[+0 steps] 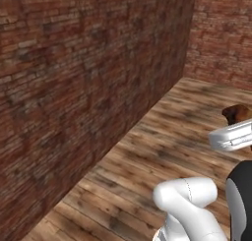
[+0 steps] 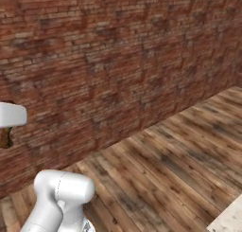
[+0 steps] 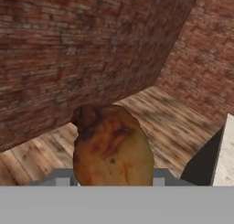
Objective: Gather the avocado and squash from the fridge and place them on a tray on the dining counter. Then gather the chicken drumsticks from the fridge and place them on the other tray.
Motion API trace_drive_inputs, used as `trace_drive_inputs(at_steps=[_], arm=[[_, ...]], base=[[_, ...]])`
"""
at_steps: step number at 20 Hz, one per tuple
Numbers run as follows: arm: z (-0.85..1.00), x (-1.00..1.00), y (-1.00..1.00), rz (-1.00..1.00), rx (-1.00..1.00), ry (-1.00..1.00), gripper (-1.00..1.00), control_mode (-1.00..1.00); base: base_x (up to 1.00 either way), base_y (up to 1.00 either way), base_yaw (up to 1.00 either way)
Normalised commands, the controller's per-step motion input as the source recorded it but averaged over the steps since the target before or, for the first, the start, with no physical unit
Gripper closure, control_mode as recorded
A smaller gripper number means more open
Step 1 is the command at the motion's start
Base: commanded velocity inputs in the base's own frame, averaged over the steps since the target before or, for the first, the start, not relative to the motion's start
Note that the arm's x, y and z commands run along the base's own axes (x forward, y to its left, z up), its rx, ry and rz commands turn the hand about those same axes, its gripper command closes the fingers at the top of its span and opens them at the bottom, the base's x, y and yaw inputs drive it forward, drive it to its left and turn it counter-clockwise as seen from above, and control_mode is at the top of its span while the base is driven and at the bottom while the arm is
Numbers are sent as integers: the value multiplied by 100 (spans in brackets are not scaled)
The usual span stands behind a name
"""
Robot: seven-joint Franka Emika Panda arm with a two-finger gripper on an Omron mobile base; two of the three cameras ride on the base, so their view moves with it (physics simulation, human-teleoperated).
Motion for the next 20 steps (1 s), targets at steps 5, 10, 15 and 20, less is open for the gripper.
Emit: trace_drive_inputs(at_steps=[5, 10, 15, 20], arm=[[0, 0, 0, 0, 0, 0, 100, 100], [0, 0, 0, 0, 0, 0, 100, 100], [0, 0, 0, 0, 0, 0, 100, 100], [0, 0, 0, 0, 0, 0, 100, 100]], base=[[66, 32, -35], [62, 13, -37], [58, 14, -37], [56, 16, -38]])
